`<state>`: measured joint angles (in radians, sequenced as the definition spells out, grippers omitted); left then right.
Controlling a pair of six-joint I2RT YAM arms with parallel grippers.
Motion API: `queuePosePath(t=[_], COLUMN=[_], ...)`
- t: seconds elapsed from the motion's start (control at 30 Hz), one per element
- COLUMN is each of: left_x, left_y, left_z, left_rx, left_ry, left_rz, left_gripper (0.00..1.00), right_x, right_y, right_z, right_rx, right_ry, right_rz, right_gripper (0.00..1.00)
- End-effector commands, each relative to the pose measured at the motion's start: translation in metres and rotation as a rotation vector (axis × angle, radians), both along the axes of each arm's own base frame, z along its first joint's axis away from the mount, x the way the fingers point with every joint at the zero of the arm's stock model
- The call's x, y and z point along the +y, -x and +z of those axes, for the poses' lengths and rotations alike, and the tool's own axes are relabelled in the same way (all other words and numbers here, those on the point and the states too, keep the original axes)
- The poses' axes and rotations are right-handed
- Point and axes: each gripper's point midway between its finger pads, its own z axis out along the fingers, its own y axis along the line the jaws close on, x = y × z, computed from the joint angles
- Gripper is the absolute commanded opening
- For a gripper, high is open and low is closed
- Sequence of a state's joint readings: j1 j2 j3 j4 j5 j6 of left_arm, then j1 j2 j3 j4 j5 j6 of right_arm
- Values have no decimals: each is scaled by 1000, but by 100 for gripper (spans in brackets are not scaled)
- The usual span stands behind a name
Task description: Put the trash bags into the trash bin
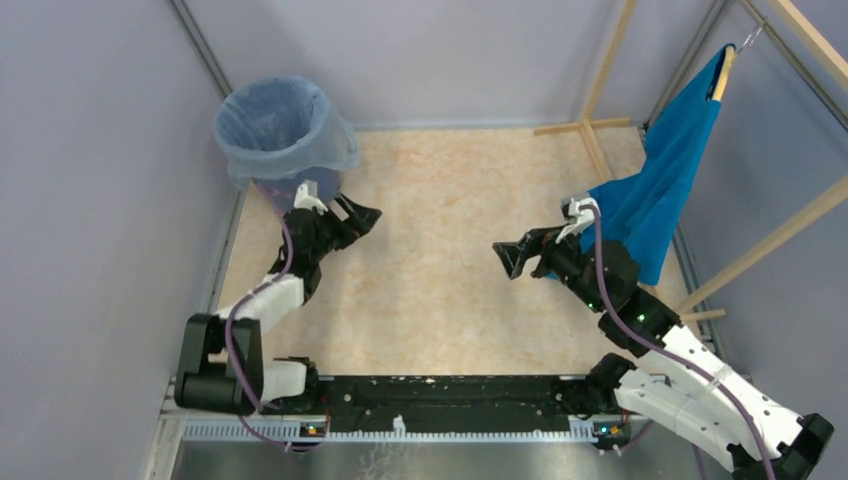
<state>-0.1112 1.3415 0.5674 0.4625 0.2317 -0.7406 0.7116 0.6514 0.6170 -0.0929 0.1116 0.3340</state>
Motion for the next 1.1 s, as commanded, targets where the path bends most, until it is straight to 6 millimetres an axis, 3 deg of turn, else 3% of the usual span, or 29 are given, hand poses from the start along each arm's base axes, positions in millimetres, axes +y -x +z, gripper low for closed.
queuePosePath(t=[0.0, 0.1, 0.3, 0.47, 0.7, 1.07], left_x=[-54, -50, -3, 23, 36, 38], left_y=[75, 104, 139, 158, 176, 174], left_z=[39, 88, 233, 313, 355, 346], left_rx=[-20, -171, -609, -786, -911, -893], left_ry=[213, 137, -185, -337, -365, -364], left_rz=[-310, -359, -167, -41, 43, 51], left_gripper=[99, 99, 99, 99, 99, 99], right_x=[-22, -32, -63, -80, -89, -83], right_y=[0, 0, 2, 10, 13, 11], right_z=[40, 67, 140, 183, 206, 201], right_rx=[-46, -90, -218, -288, -343, -346], right_ry=[29, 53, 91, 74, 48, 44], right_rz=[-83, -112, -210, -254, -289, -266], right_gripper=[99, 99, 99, 99, 99, 99])
